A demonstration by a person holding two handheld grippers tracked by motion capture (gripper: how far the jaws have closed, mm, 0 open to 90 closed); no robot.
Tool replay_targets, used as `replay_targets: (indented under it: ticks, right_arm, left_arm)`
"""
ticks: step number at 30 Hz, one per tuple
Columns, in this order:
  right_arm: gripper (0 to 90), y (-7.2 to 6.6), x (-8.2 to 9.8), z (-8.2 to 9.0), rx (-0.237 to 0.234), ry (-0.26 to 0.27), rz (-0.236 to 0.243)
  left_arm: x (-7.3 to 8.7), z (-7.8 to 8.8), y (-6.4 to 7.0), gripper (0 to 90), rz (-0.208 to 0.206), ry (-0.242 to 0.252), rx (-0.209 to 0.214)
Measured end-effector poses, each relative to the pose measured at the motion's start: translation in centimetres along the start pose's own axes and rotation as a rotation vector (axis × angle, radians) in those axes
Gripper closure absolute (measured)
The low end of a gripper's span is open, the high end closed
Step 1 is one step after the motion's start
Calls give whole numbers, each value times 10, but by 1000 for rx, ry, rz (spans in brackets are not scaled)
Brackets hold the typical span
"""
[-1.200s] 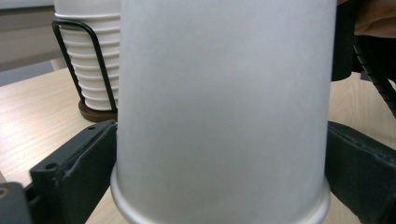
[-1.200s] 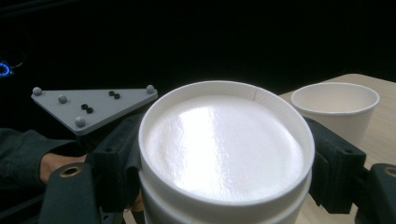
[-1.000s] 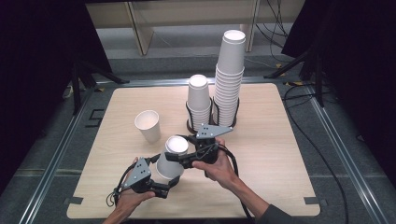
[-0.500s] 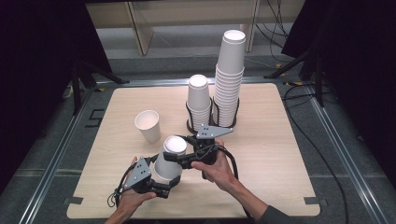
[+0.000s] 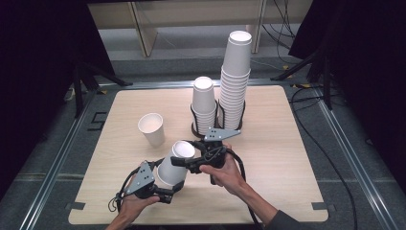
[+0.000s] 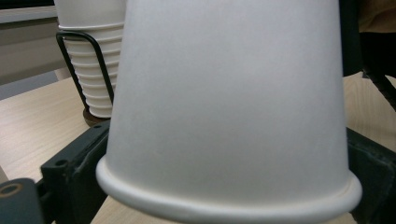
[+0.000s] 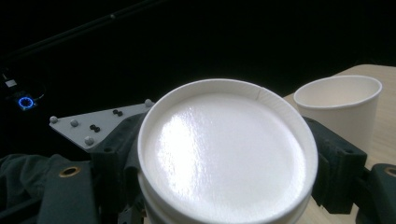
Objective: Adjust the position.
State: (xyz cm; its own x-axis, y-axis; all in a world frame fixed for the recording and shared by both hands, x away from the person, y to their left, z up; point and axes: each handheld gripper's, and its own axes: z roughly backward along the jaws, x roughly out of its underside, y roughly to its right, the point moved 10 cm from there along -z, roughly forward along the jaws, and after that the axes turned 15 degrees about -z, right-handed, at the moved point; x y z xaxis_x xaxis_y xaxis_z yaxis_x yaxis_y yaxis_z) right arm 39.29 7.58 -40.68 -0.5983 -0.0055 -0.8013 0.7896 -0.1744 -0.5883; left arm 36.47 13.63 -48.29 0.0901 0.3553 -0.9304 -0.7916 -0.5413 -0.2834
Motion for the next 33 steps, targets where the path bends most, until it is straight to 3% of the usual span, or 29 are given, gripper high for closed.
replay_targets:
  ticks: [2,5,7,10,11,12,19,20,23,25,32,33]
  right_arm:
    - [242,2,0,0,3,-1,8]
    - [237,1,3,3,15,-34,-42]
    - [224,3,1,2,5,-30,-2]
    - [200,4,3,2,9,-43,-8]
    - [189,3,6,3,11,-75,-25]
    - [187,5,5,3,16,-66,2]
    - [184,4,4,5,12,-89,-17]
    - [190,5,4,6,11,-95,-16]
    - [194,3,7,7,10,-118,-46]
    - [204,5,7,8,19,-130,-14]
    - [235,6,8,9,23,-158,-5]
    - [236,3,9,10,23,-171,-29]
  left_arm:
    - [0,0,1,53,-4,-6,4]
    - [1,0,1,57,-15,-9,7]
    - [1,-1,1,60,-21,-5,4]
    - [2,1,1,62,-33,-25,5]
    - [3,2,1,64,-50,-35,9]
    - [3,2,1,64,-51,-34,8]
    - [1,1,2,66,-78,-20,8]
    - [3,2,2,66,-86,-39,7]
    - [1,1,3,66,-94,-30,5]
    - [3,2,3,66,-103,-50,10]
    - [2,0,4,66,-117,-31,11]
    - [2,0,4,65,-120,-32,12]
